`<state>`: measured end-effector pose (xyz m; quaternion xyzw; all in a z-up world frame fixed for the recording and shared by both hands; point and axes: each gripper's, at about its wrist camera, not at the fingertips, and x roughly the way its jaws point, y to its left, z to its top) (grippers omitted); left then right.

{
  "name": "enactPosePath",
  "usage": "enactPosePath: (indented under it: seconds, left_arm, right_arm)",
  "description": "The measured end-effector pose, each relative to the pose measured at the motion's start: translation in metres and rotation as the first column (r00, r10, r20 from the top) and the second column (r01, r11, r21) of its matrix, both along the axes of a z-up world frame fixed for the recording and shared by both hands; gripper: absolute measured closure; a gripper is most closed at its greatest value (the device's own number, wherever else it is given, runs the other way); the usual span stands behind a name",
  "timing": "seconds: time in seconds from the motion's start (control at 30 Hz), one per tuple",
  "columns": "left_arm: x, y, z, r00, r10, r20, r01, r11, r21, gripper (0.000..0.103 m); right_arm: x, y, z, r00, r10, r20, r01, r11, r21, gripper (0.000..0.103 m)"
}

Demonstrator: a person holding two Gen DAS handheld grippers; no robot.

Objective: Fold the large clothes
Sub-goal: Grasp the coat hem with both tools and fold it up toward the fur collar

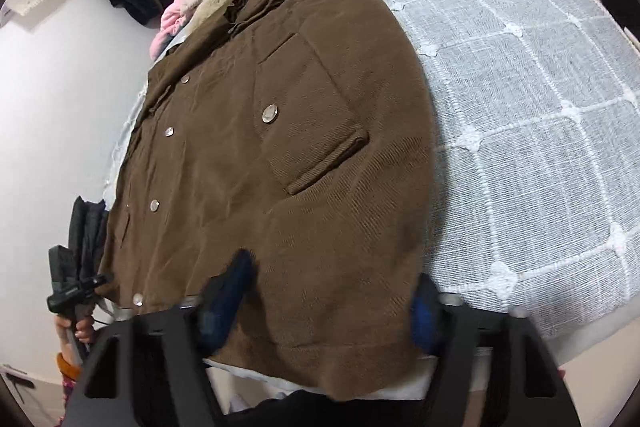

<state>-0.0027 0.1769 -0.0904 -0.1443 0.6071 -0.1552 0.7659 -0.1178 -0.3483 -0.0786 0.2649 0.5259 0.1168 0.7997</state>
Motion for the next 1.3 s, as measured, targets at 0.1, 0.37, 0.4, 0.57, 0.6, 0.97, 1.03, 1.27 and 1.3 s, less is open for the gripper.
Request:
enactPosePath:
  seconds: [0.1, 0.37, 0.4, 0.57, 0.6, 0.97, 1.03, 1.27, 1.3]
  left_arm:
    - [-0.003, 0.000, 0.003, 1.000, 0.014, 0.015, -0.015, 0.999, 0.048, 0.056]
    - [-0.021, 0.004, 0.044, 0.978, 0.078, 0.194, -0.061, 0.994, -0.090, 0.080]
    - [-0.023, 0.006, 0.056, 0.970, 0.098, 0.224, -0.069, 0.989, -0.133, 0.081]
    - [-0.036, 0.018, 0.128, 0.898, 0.201, 0.390, -0.084, 0.951, -0.298, 0.084]
    - [-0.039, 0.021, 0.141, 0.884, 0.220, 0.412, -0.081, 0.941, -0.328, 0.085]
    - [-0.118, 0.063, 0.274, 0.694, 0.285, 0.662, 0.076, 0.884, -0.460, 0.088]
    - [-0.131, 0.063, 0.288, 0.661, 0.271, 0.699, 0.116, 0.884, -0.453, 0.088]
    - [-0.085, 0.052, 0.253, 0.739, 0.270, 0.617, 0.017, 0.908, -0.419, 0.087]
    - [-0.072, 0.051, 0.242, 0.754, 0.281, 0.594, -0.019, 0.913, -0.408, 0.087]
  right_arm:
    - [0.001, 0.004, -0.002, 1.000, 0.007, -0.001, -0.007, 0.992, 0.127, 0.071]
    - [-0.005, 0.019, 0.049, 0.958, -0.031, 0.285, -0.078, 0.929, 0.363, 0.080]
    - [-0.006, 0.017, 0.060, 0.945, -0.052, 0.324, -0.084, 0.916, 0.393, 0.080]
    - [-0.007, 0.015, 0.109, 0.883, -0.125, 0.452, -0.125, 0.867, 0.483, 0.082]
    - [-0.008, 0.016, 0.118, 0.872, -0.135, 0.471, -0.135, 0.857, 0.497, 0.082]
    - [-0.086, -0.028, 0.220, 0.696, -0.190, 0.692, -0.246, 0.843, 0.479, 0.082]
    - [-0.107, -0.033, 0.241, 0.656, -0.185, 0.731, -0.256, 0.857, 0.447, 0.082]
    - [-0.099, -0.032, 0.249, 0.706, -0.149, 0.693, -0.177, 0.909, 0.377, 0.082]
    - [-0.086, -0.031, 0.240, 0.735, -0.154, 0.660, -0.155, 0.910, 0.384, 0.082]
